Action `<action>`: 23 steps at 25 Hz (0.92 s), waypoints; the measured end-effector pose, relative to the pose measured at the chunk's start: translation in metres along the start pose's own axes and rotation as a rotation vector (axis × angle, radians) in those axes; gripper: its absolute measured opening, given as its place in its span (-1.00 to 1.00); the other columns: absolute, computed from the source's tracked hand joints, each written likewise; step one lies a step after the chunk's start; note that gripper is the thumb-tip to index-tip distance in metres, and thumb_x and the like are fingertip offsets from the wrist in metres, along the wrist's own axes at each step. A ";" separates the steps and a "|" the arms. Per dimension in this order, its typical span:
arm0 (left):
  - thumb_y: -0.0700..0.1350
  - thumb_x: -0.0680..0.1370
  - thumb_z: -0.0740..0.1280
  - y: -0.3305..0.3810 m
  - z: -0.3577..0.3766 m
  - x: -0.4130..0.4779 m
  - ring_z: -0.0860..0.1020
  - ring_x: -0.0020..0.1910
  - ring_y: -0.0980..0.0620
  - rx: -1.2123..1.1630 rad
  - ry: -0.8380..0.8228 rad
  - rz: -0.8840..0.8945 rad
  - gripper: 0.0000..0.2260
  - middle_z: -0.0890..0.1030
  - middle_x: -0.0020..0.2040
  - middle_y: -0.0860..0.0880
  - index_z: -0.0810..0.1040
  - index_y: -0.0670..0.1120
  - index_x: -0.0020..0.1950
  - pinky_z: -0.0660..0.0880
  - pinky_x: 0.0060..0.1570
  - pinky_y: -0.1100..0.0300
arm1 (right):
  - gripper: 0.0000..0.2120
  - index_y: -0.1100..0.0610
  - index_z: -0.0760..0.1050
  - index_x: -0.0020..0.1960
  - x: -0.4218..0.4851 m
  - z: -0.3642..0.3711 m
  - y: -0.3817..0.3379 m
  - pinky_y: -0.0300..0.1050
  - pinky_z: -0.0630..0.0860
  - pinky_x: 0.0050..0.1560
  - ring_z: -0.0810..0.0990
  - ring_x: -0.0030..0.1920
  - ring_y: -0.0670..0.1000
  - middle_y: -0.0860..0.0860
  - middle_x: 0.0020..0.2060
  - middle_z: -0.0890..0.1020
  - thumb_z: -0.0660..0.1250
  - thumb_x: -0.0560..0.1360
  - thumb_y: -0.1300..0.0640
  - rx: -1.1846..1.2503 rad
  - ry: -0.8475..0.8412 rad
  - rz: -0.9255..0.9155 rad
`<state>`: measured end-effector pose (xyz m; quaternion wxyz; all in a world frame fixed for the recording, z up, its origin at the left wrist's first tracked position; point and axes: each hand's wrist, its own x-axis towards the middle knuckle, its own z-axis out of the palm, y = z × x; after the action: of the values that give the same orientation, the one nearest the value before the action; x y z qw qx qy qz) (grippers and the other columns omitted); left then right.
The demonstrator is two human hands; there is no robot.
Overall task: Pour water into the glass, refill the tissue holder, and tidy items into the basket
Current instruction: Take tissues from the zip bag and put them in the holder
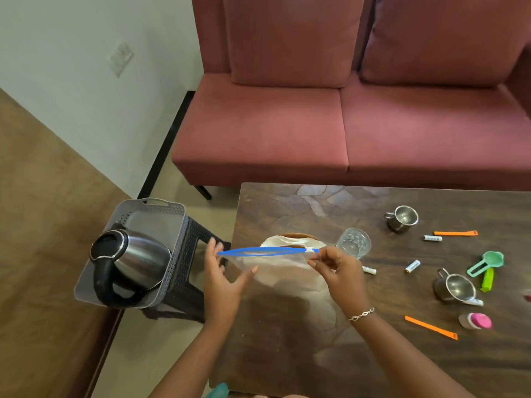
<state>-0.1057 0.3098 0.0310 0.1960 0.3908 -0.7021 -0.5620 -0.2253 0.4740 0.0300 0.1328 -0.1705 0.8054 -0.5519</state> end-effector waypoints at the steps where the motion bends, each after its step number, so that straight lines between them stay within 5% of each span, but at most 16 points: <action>1: -0.17 0.33 0.53 0.011 0.000 -0.003 0.26 0.39 0.14 0.082 0.052 0.144 -0.17 0.26 0.40 0.09 0.14 -0.06 0.48 0.19 0.39 0.23 | -0.62 -0.10 0.45 -0.35 -0.001 -0.003 -0.003 -0.48 0.42 -0.24 0.55 -0.29 -0.27 -0.22 -0.35 0.58 0.43 0.35 0.36 -0.034 0.013 -0.047; 4: 0.04 0.38 0.43 0.038 0.006 -0.006 0.17 0.44 0.22 0.271 -0.020 0.589 -0.38 0.29 0.38 0.27 0.29 0.06 0.39 -0.01 0.46 0.23 | -0.77 0.05 0.55 -0.31 -0.004 -0.009 -0.005 -0.38 0.45 -0.23 0.55 -0.25 -0.14 -0.19 -0.35 0.57 0.44 0.33 0.37 -0.140 0.043 -0.183; 7: 0.09 0.44 0.33 0.049 0.020 -0.010 0.32 0.39 0.18 0.360 -0.188 0.757 -0.63 0.51 0.24 0.14 0.48 0.05 0.22 -0.07 0.49 0.10 | -0.91 0.13 0.57 -0.29 -0.009 -0.013 -0.007 -0.23 0.46 -0.27 0.53 -0.31 -0.10 -0.07 -0.36 0.60 0.42 0.31 0.30 -0.230 0.057 -0.284; 13: -0.02 0.48 0.29 0.052 0.035 -0.019 0.49 0.18 0.20 0.276 -0.206 0.732 -0.75 0.66 0.05 0.00 0.59 -0.08 0.09 0.06 0.46 0.19 | -0.98 0.17 0.56 -0.29 -0.015 -0.020 -0.014 -0.47 0.35 -0.24 0.49 -0.26 -0.11 -0.01 -0.37 0.61 0.39 0.31 0.23 -0.277 0.052 -0.356; 18: -0.08 0.47 0.31 0.056 0.037 -0.023 0.57 -0.10 0.17 0.253 -0.207 0.741 -0.89 0.68 -0.17 0.00 0.59 -0.07 -0.09 0.13 0.44 0.18 | -0.93 0.16 0.61 -0.19 -0.018 -0.023 -0.015 -0.33 0.46 -0.18 0.53 -0.17 -0.14 -0.06 -0.26 0.64 0.38 0.34 0.18 -0.259 -0.026 -0.383; 23: -0.07 0.48 0.31 0.053 0.037 -0.027 0.59 -0.16 0.15 0.298 -0.241 0.692 -0.83 0.68 -0.18 0.02 0.63 -0.12 -0.11 0.16 0.45 0.14 | -0.91 0.13 0.61 -0.11 -0.023 -0.028 -0.033 -0.54 0.36 -0.09 0.54 -0.05 -0.26 -0.13 -0.15 0.61 0.41 0.39 0.18 -0.076 -0.019 -0.439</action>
<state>-0.1332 0.3575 0.0746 0.2311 0.0865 -0.8842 -0.3965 -0.2115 0.4967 0.0713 0.0107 -0.3518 0.7680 -0.5350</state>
